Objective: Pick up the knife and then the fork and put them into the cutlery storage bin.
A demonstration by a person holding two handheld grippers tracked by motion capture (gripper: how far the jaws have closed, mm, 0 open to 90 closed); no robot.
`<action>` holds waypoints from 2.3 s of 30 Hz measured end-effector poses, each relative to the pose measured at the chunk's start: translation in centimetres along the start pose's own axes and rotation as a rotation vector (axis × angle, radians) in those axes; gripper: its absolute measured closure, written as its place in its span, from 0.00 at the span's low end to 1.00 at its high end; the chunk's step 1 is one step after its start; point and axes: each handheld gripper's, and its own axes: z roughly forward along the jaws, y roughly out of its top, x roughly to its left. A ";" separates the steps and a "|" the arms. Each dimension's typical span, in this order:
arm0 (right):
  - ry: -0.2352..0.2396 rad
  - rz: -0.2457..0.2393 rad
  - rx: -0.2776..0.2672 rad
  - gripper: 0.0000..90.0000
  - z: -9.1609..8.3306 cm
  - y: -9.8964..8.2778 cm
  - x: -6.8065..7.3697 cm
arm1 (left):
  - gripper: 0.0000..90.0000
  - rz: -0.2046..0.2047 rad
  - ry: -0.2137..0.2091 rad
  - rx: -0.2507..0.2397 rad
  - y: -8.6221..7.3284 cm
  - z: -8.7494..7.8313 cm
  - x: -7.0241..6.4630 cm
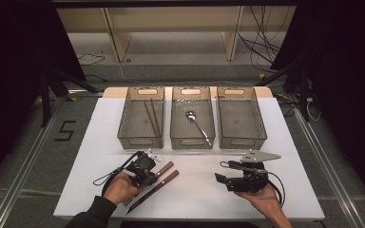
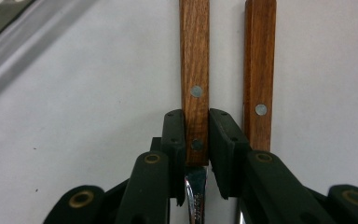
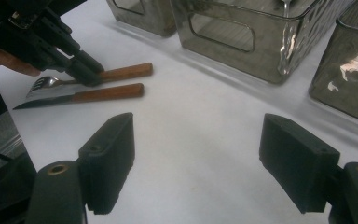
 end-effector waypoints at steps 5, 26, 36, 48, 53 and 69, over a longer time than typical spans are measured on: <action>0.002 0.003 -0.005 0.30 -0.1 0.0 0.0 | 0.85 0.004 -0.012 -0.018 0.0 -0.5 0.4; 0.045 -0.044 -0.024 0.31 0.5 0.9 1.5 | 0.85 0.028 -0.045 -0.080 0.3 -2.0 0.1; 0.050 -0.177 -0.043 0.31 1.7 2.5 3.5 | 0.85 0.042 -0.059 -0.093 0.3 -2.3 -0.1; 0.053 -0.309 -0.045 0.31 3.7 3.9 5.8 | 0.85 0.049 -0.083 -0.089 0.5 -2.5 -0.4; 0.051 -0.369 -0.046 0.31 4.3 4.2 6.8 | 0.85 0.061 -0.093 -0.082 0.8 -2.9 -0.5; -0.016 -0.573 -0.022 0.31 5.9 3.7 8.9 | 0.85 0.112 -0.130 -0.057 1.8 -3.0 -1.7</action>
